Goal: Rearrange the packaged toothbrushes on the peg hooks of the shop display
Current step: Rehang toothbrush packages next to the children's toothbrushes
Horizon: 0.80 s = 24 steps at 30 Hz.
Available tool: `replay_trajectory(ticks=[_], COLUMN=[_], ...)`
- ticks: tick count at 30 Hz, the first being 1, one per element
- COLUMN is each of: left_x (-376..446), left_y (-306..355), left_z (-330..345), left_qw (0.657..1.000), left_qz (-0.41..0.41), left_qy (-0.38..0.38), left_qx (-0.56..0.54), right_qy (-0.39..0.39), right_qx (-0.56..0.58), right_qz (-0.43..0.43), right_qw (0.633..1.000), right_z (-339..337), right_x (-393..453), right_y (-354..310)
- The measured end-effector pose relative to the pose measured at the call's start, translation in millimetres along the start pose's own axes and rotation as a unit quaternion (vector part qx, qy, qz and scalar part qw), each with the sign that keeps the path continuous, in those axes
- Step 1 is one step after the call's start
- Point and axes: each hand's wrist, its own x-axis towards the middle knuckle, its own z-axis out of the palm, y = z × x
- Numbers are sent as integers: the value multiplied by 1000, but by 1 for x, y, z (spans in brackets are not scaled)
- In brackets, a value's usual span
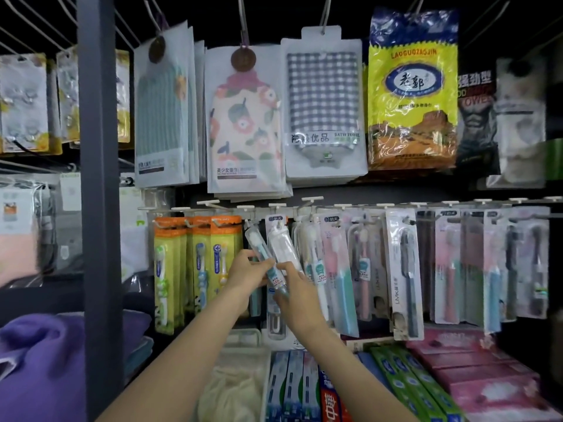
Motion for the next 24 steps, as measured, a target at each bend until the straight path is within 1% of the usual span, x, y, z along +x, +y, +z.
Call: replay_trajectory(ticks=[2, 4, 6, 7, 10, 12, 14, 16, 18, 22, 24], left_x=[3, 3, 2, 2, 1, 1, 6, 14, 23, 30, 25], left_y=[-5, -10, -14, -18, -30, -35, -36, -35, -32, -27, -30], left_z=[0, -3, -10, -14, -21, -19, -15, -9, -4, -1, -1], left_qw=[998, 991, 962, 944, 904, 888, 883, 885, 890, 901, 910], left_qz=[0, 25, 78, 108, 197, 219, 207, 182, 153, 105, 98], left_qy=[3, 12, 46, 70, 103, 110, 114, 103, 86, 78, 86], left_qx=[55, 130, 259, 304, 365, 389, 404, 415, 421, 414, 393], right_qy=[-21, -15, 3, 8, 32, 63, 84, 91, 95, 104, 119], right_qx=[-15, -37, -49, -51, -77, -124, -160, -174, -178, -155, -116], right_qz=[-6, -22, -34, -39, -39, -16, 36, 91, 121, 165, 193], right_qw=[1000, 999, 998, 998, 996, 990, 983, 976, 972, 968, 967], right_z=[0, -5, -16, -22, -44, -56, -65, -69, -69, -68, -69], right_x=[-5, -11, -17, -20, -23, -24, -26, -30, -30, -12, -1], right_y=[-2, -2, 0, 1, 16, 34, 54, 69, 78, 88, 87])
